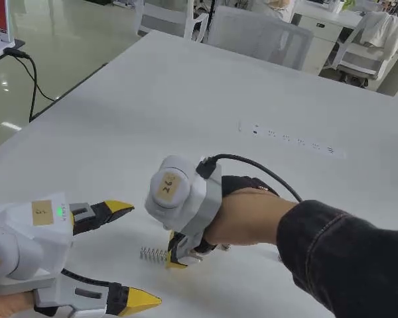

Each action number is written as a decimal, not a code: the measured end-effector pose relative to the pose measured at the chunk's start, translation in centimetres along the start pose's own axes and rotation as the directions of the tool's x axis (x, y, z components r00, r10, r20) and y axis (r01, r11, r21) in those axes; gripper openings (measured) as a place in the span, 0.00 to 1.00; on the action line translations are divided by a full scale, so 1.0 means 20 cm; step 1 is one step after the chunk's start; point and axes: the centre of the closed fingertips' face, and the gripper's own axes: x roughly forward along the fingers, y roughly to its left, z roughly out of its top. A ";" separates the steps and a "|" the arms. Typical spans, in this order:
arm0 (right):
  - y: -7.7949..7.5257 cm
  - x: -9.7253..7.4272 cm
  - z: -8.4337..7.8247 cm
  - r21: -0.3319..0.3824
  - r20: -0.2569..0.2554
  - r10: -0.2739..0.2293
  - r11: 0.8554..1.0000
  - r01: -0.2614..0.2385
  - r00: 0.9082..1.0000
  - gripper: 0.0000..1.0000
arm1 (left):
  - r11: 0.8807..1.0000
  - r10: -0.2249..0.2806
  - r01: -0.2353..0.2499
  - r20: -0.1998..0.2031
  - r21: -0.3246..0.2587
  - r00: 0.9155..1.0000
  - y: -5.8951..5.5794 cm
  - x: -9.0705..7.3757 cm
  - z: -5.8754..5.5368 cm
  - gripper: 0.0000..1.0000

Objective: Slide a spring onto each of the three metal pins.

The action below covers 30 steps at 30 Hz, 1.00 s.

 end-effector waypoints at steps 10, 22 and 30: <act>0.02 -0.02 0.00 0.014 0.011 -0.008 1.000 0.008 1.000 0.08 | 1.000 0.002 -0.002 -0.002 0.000 1.000 0.00 -0.01 -0.01 0.79; 0.07 -0.12 0.01 0.025 0.035 0.006 1.000 -0.007 0.999 0.08 | 1.000 -0.003 0.003 0.001 0.004 1.000 -0.02 -0.01 0.03 0.70; 0.14 -0.16 0.00 0.024 0.054 0.020 0.999 -0.021 0.998 0.08 | 1.000 -0.025 0.025 -0.001 0.017 1.000 -0.06 -0.01 0.04 0.60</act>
